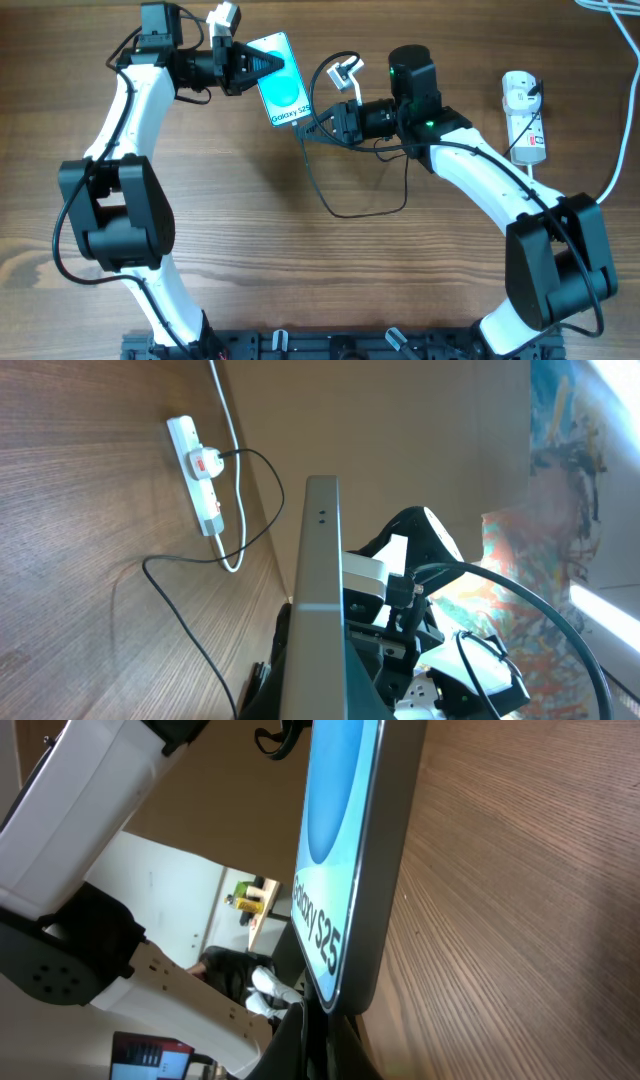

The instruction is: Plug charger to phone and switch on socket

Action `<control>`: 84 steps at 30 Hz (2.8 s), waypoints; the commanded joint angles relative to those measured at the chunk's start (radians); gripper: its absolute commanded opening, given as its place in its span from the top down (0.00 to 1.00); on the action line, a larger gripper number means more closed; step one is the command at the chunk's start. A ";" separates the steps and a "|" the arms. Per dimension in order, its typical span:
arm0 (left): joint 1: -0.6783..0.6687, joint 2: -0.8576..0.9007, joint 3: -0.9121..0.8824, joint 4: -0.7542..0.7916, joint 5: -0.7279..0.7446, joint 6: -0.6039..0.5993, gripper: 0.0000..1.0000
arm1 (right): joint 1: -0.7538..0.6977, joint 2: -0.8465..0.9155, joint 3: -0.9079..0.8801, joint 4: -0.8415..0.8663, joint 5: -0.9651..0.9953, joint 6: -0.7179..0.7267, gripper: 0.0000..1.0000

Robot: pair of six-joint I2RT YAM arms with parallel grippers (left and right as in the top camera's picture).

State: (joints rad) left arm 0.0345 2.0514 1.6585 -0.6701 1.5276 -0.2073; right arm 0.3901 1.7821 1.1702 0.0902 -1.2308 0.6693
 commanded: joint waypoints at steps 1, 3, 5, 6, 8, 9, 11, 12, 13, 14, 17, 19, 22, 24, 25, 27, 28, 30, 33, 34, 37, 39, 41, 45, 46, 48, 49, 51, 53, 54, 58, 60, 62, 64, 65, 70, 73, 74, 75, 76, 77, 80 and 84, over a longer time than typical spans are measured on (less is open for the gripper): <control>-0.007 -0.023 0.011 0.000 0.049 -0.006 0.96 | -0.016 0.011 0.000 0.006 0.011 -0.003 0.96; -0.007 -0.023 0.011 -0.001 0.050 -0.006 0.96 | -0.016 0.011 0.000 0.009 0.012 -0.003 0.96; -0.007 -0.023 0.011 -0.001 0.050 -0.006 0.96 | -0.018 0.011 0.000 0.018 0.012 0.011 0.96; -0.007 -0.023 0.011 0.000 0.050 -0.005 0.96 | -0.018 0.011 0.000 0.031 0.013 0.016 0.96; -0.007 -0.023 0.011 0.000 0.050 -0.005 0.96 | -0.019 0.011 0.000 0.050 0.023 0.040 0.96; -0.007 -0.023 0.011 0.000 0.050 -0.004 0.96 | -0.018 0.011 0.000 0.057 0.023 0.045 0.96; -0.007 -0.023 0.011 0.000 0.050 -0.002 0.96 | -0.018 0.011 0.000 0.061 0.031 0.051 0.96; -0.008 -0.023 0.011 0.000 0.050 -0.001 0.96 | -0.018 0.011 0.000 0.066 0.031 0.058 0.95; -0.011 -0.023 0.011 0.000 0.050 0.003 0.96 | -0.018 0.011 0.000 0.066 0.034 0.058 0.96; -0.014 -0.023 0.011 0.000 0.050 0.015 0.96 | -0.018 0.011 0.000 0.067 0.035 0.063 0.96; -0.034 -0.023 0.011 0.000 0.050 0.026 0.96 | -0.018 0.011 0.000 0.067 0.050 0.068 0.96; -0.046 -0.023 0.011 -0.001 0.050 0.044 0.96 | -0.018 0.011 0.000 0.069 0.058 0.076 0.96; -0.066 -0.023 0.011 0.000 0.046 0.061 0.96 | -0.018 0.011 0.000 0.088 0.075 0.101 0.96; -0.078 -0.023 0.011 -0.001 0.046 0.071 0.96 | -0.018 0.011 0.000 0.109 0.084 0.123 0.96; -0.083 -0.023 0.011 -0.001 0.046 0.072 0.96 | -0.018 0.011 0.000 0.119 0.092 0.132 0.96; -0.090 -0.023 0.011 -0.001 0.047 0.073 0.96 | -0.018 0.011 0.000 0.142 0.103 0.149 0.96; -0.094 -0.023 0.011 -0.001 0.047 0.073 0.96 | -0.018 0.011 0.000 0.144 0.111 0.152 0.96; -0.097 -0.023 0.010 -0.001 0.047 0.073 0.96 | -0.019 0.011 0.000 0.145 0.116 0.152 0.96; -0.096 -0.023 0.010 -0.001 0.047 0.073 0.96 | -0.018 0.011 0.000 0.145 0.125 0.150 0.96; -0.096 -0.023 0.010 -0.002 0.047 0.073 0.96 | -0.019 0.011 0.000 0.146 0.129 0.150 0.96; -0.096 -0.023 0.010 -0.005 0.047 0.073 0.96 | -0.018 0.011 0.000 0.145 0.132 0.149 0.96; -0.096 -0.023 0.010 -0.005 0.046 0.073 0.96 | -0.018 0.011 0.000 0.137 0.132 0.144 0.96; -0.096 -0.023 0.010 -0.005 0.047 0.072 0.96 | -0.018 0.011 0.000 0.125 0.131 0.142 0.96; -0.090 -0.023 0.010 -0.005 0.038 0.072 0.96 | -0.018 0.011 0.000 0.067 0.127 0.115 0.95; -0.088 -0.023 0.010 -0.005 0.026 0.071 0.96 | -0.018 0.011 0.000 0.058 0.109 0.109 0.94; -0.084 -0.023 0.010 -0.005 0.019 0.069 0.96 | -0.018 0.011 0.000 0.055 0.077 0.085 0.92; -0.081 -0.023 0.010 -0.005 0.019 0.069 0.96 | -0.018 0.011 0.000 0.054 0.066 0.085 0.90; -0.074 -0.023 0.010 -0.005 0.019 0.069 0.96 | -0.018 0.011 0.000 0.050 0.063 0.076 0.88; -0.069 -0.023 0.010 -0.006 0.005 0.069 0.96 | -0.018 0.011 0.000 0.050 0.058 0.066 0.80; -0.069 -0.023 0.010 -0.011 -0.010 0.069 0.96 | -0.018 0.011 0.000 0.047 0.055 0.062 0.73; -0.067 -0.023 0.010 -0.043 -0.080 0.069 0.96 | -0.019 0.011 0.000 0.001 0.064 -0.013 0.54; -0.070 -0.023 0.010 -0.071 -0.150 0.070 0.96 | -0.021 0.011 0.000 -0.048 0.117 -0.039 0.47; -0.076 -0.023 0.010 -0.111 -0.244 0.074 0.96 | -0.025 0.011 0.000 -0.097 0.196 -0.045 0.41; -0.076 -0.023 0.010 -0.140 -0.312 0.074 0.96 | -0.025 0.011 0.000 -0.100 0.223 -0.063 0.36; -0.076 -0.023 0.010 -0.155 -0.337 0.086 0.96 | -0.025 0.011 0.000 -0.100 0.234 -0.068 0.36; -0.108 -0.020 0.010 -0.257 -0.501 0.182 0.96 | -0.025 0.011 0.000 -0.132 0.353 -0.067 0.30; -0.134 -0.006 0.010 -0.266 -0.607 0.182 0.96 | -0.025 0.011 0.000 -0.188 0.455 -0.063 0.29; -0.147 0.006 0.010 -0.263 -0.631 0.182 0.96 | -0.025 0.011 0.000 -0.211 0.486 -0.056 0.29; -0.158 0.014 0.010 -0.261 -0.645 0.182 0.96 | -0.025 0.011 0.000 -0.235 0.522 -0.038 0.29; -0.164 0.026 0.010 -0.256 -0.654 0.181 0.96 | -0.025 0.011 0.000 -0.261 0.558 -0.020 0.28; -0.171 0.040 0.010 -0.251 -0.659 0.181 0.96 | -0.025 0.011 0.000 -0.275 0.581 -0.010 0.29; -0.172 0.090 0.010 -0.243 -0.666 0.177 0.96 | -0.025 0.011 0.000 -0.303 0.633 -0.010 0.28; -0.172 0.150 0.010 -0.235 -0.666 0.177 0.96 | -0.025 0.011 0.000 -0.340 0.703 -0.011 0.28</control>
State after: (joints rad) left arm -0.1413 2.1548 1.6680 -0.9150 0.8593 -0.0452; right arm 0.3695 1.7821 1.1545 -0.2325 -0.6258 0.6510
